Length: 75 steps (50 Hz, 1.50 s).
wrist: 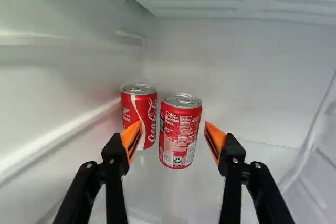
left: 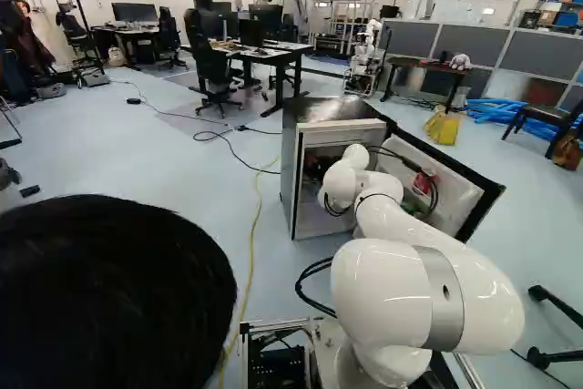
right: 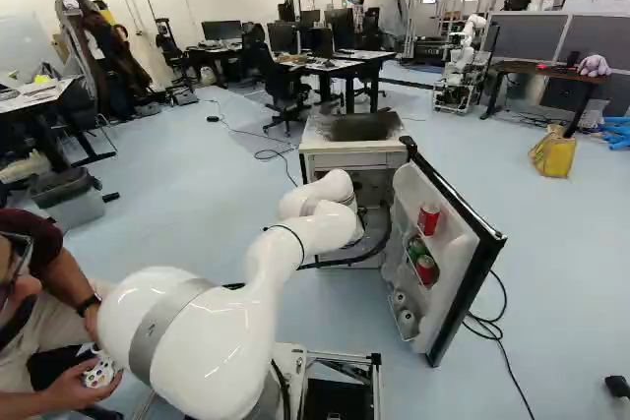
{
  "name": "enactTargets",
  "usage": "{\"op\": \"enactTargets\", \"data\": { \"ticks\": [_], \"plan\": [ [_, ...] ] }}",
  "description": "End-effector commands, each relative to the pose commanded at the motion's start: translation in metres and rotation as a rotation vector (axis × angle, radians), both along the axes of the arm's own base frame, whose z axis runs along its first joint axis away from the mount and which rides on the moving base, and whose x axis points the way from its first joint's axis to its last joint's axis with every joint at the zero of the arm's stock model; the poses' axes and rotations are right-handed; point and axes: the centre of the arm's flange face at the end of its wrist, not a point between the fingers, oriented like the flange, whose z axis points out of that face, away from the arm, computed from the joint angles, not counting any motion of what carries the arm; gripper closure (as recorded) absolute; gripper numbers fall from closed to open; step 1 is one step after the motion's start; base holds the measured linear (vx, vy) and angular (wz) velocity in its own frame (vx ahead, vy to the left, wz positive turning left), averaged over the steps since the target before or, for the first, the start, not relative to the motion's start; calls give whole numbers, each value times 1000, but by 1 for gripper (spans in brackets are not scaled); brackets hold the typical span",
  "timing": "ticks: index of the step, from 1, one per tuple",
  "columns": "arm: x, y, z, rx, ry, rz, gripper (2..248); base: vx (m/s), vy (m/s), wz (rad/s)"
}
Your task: Grab a drink from the fridge
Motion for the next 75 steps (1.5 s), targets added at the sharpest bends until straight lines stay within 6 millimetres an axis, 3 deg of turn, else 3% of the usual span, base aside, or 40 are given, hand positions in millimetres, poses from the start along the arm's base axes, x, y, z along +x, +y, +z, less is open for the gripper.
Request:
{"op": "enactTargets", "data": {
  "ticks": [75],
  "plan": [
    [8,0,-6,-27,-9,-8,75,0,0,0]
  ]
}}
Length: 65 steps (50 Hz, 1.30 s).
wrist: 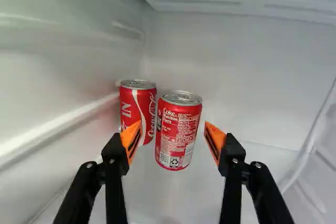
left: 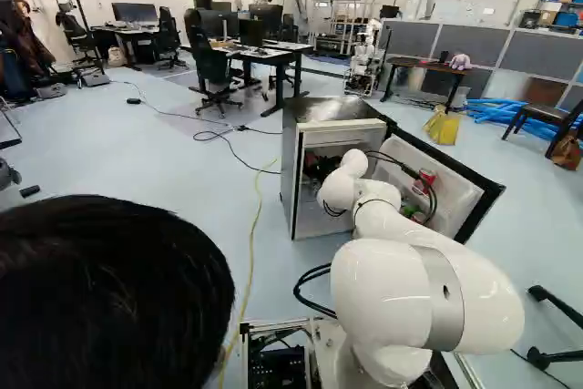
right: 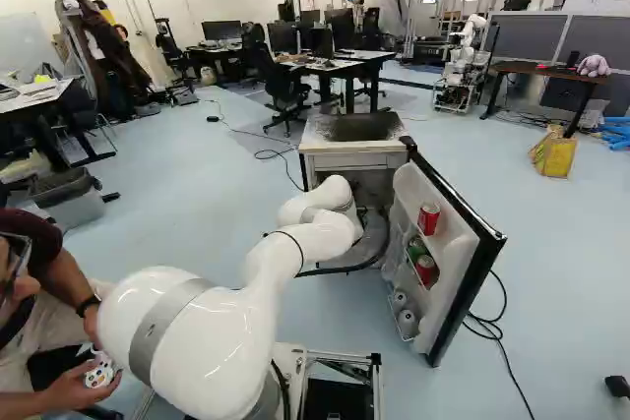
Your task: Grab a drink from the fridge
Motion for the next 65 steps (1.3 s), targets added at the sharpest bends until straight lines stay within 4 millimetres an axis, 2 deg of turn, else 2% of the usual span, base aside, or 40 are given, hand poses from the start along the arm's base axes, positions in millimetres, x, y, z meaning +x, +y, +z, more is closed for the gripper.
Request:
{"op": "enactTargets", "data": {
  "ticks": [45,65],
  "plan": [
    [1,0,0,-4,5,-2,75,0,0,0],
    [7,-1,10,-6,-2,-1,75,0,0,0]
  ]
}}
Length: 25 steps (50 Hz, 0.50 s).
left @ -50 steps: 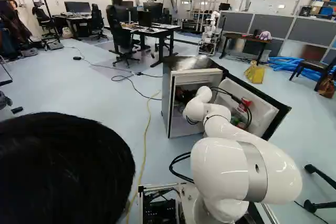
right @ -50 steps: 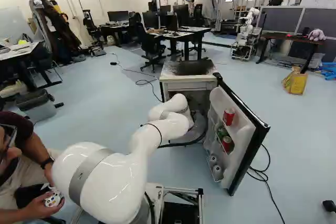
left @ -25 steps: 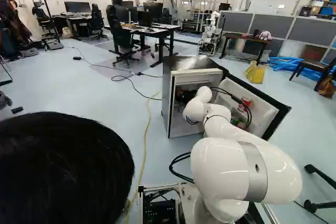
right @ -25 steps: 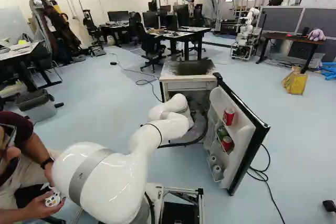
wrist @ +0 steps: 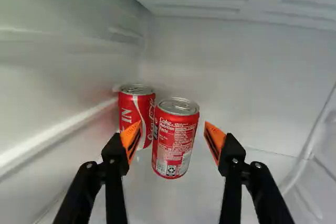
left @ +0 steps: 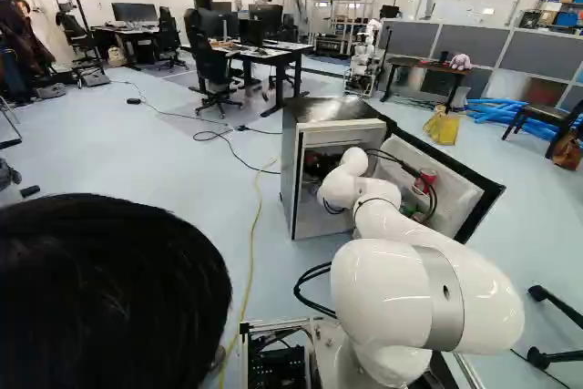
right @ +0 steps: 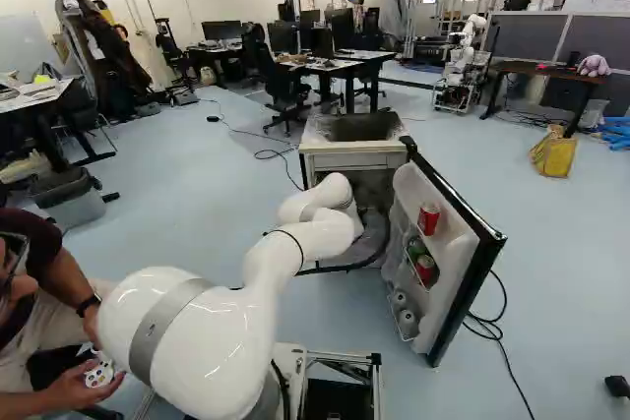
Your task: Grab a drink from the fridge
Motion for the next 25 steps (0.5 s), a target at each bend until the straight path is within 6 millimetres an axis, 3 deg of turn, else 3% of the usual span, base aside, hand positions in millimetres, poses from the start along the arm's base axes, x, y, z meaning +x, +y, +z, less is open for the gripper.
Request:
{"op": "enactTargets", "data": {
  "ticks": [25],
  "plan": [
    [2,0,1,-3,-9,1,75,0,0,0]
  ]
}}
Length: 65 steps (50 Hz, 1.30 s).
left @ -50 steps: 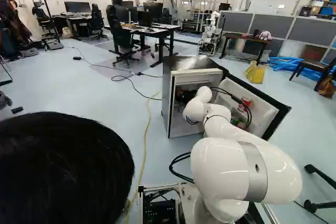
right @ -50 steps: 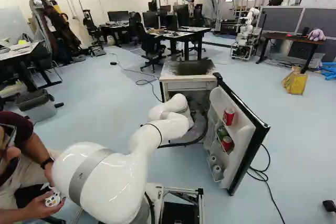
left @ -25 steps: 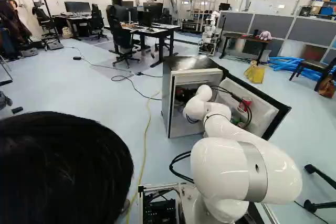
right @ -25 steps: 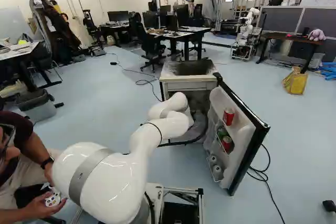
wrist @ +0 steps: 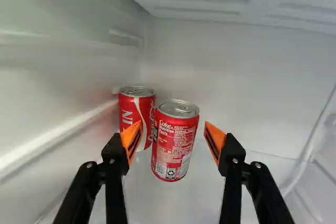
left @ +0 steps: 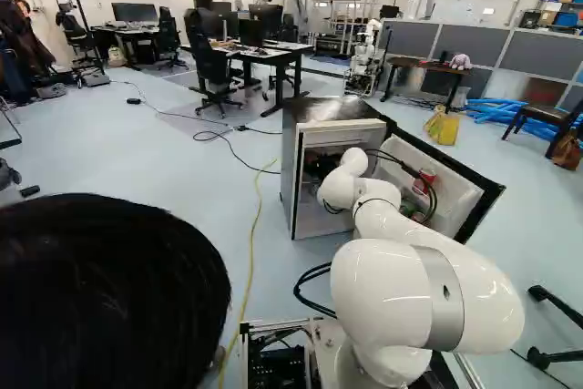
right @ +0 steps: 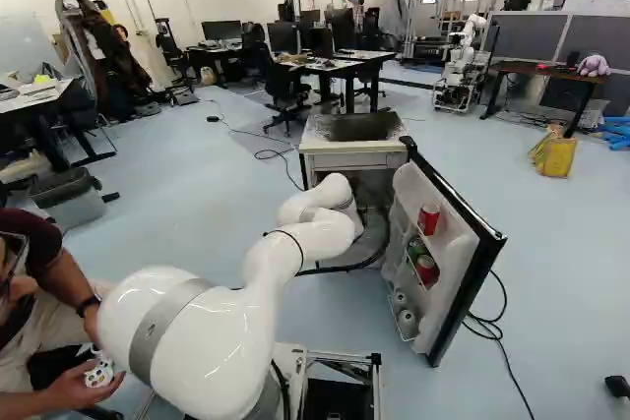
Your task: Grab a drink from the fridge
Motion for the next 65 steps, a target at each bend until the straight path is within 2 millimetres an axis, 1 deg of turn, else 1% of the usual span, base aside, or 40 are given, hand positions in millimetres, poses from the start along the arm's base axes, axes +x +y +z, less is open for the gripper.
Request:
{"op": "enactTargets", "data": {
  "ticks": [16,39,65],
  "plan": [
    [1,2,-1,-5,6,0,75,0,0,0],
    [2,1,-6,-23,67,-19,75,0,0,0],
    [2,0,-7,-24,69,-20,75,0,0,0]
  ]
}}
